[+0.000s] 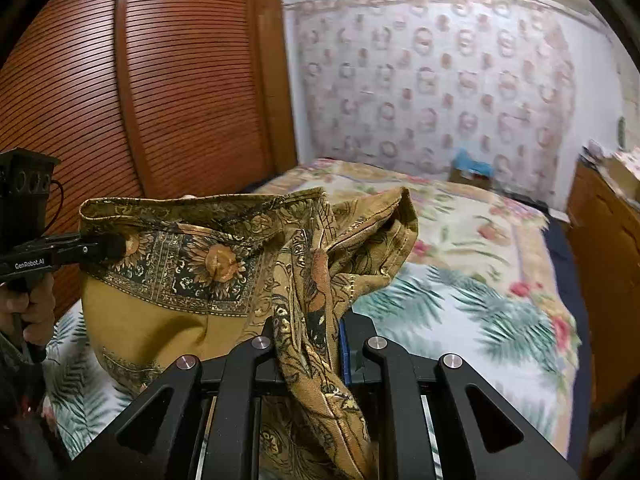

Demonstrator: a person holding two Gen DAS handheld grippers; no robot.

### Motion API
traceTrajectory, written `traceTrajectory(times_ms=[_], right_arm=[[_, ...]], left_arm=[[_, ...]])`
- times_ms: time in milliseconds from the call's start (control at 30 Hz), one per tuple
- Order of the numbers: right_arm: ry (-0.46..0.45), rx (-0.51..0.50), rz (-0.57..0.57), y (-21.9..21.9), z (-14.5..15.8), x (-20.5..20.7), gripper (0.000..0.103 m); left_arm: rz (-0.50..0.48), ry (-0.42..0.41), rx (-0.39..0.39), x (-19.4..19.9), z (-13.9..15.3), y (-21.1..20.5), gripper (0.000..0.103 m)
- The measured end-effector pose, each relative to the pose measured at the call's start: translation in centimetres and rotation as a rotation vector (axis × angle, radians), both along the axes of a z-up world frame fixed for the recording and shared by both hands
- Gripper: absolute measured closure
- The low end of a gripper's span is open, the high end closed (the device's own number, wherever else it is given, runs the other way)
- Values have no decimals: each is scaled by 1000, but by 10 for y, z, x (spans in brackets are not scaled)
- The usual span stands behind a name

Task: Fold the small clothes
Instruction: 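Lift the shirt bundle with both grippers and carry it toward the yellow plush toy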

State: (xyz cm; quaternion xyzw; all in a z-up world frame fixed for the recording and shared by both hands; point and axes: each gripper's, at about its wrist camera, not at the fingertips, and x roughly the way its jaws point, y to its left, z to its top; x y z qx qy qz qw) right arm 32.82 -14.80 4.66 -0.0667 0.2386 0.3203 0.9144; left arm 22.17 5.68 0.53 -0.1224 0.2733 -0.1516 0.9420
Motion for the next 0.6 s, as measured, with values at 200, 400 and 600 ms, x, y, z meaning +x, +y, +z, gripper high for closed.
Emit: traceTrajectory(times_ms=[200,400,600], right_arm=[[-44,-22,101,47,11,34,88],[-106,-62,193,99,25,70,88],[-137,-130,284,167,28,113,88]], left_arm=[[118,-38,-8,-17,5,50,93],[239,-60,-26,-24,1,98,93],[325,-18,-48,-29,-28,133,93]])
